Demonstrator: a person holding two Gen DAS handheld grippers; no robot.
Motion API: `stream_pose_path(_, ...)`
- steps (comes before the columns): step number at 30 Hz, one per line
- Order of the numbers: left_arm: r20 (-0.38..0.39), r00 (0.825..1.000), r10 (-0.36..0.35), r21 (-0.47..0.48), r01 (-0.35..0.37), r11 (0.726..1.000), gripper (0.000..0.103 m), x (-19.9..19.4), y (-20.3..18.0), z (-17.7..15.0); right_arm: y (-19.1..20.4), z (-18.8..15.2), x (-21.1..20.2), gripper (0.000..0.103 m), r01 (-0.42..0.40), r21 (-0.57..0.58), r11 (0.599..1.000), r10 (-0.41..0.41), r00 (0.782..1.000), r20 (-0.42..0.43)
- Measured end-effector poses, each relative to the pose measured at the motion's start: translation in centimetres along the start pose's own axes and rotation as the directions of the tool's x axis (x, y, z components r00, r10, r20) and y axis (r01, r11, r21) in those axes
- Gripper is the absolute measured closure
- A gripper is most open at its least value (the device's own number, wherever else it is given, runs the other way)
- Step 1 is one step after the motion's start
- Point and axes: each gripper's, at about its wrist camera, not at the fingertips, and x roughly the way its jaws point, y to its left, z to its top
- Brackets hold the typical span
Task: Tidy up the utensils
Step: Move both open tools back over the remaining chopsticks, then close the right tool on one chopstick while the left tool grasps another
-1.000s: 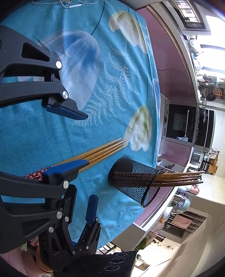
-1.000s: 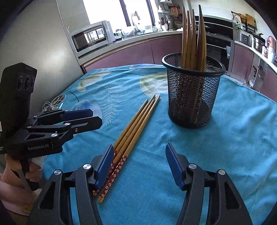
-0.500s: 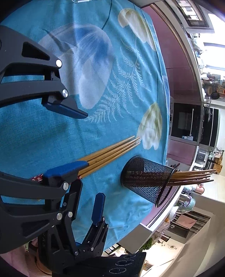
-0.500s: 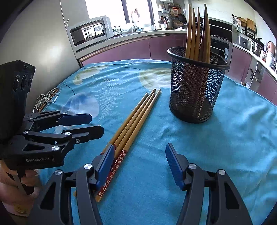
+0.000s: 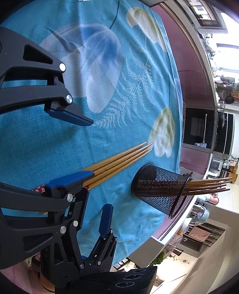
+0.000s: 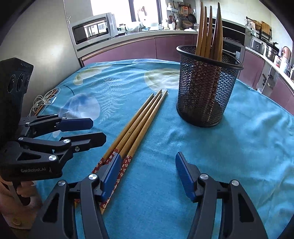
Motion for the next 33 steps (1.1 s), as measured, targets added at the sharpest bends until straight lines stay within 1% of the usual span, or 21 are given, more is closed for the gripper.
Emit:
stream_pose_path(5,-0.009,1.000,-0.003,0.013,0.003,1.000,0.053,0.3,-0.3,0.0,-0.2,0.0,-0.1,0.046,0.000,0.007,1.000,0.000,1.000,-0.005)
stream_pose_path(8,-0.017,1.000,-0.001,0.024,0.001,1.000,0.053,0.6,-0.6,0.0,-0.4,0.0,-0.2,0.048,-0.005,0.016,1.000,0.005,1.000,-0.008)
stream_pose_path(12,-0.019,1.000,0.001,0.034,-0.001,0.999,0.050,0.8,-0.8,0.2,-0.6,0.0,-0.2,0.050,-0.010,0.025,1.000,0.011,1.000,-0.011)
stream_pose_path(26,-0.021,0.999,0.037,0.077,-0.035,0.996,0.050,1.6,-1.5,0.5,-0.8,0.0,-0.2,0.051,-0.018,0.033,0.999,0.018,1.000,-0.012)
stream_pose_path(31,-0.020,0.999,0.047,0.078,-0.046,0.996,0.056,1.5,-1.3,0.5,-0.8,0.0,-0.2,0.051,-0.017,0.031,0.999,0.017,1.000,-0.014)
stream_pose_path(33,-0.020,0.999,0.046,0.073,-0.044,0.996,0.062,1.4,-1.2,0.5,-0.8,0.1,-0.2,0.052,-0.015,0.029,0.999,0.016,1.000,-0.014)
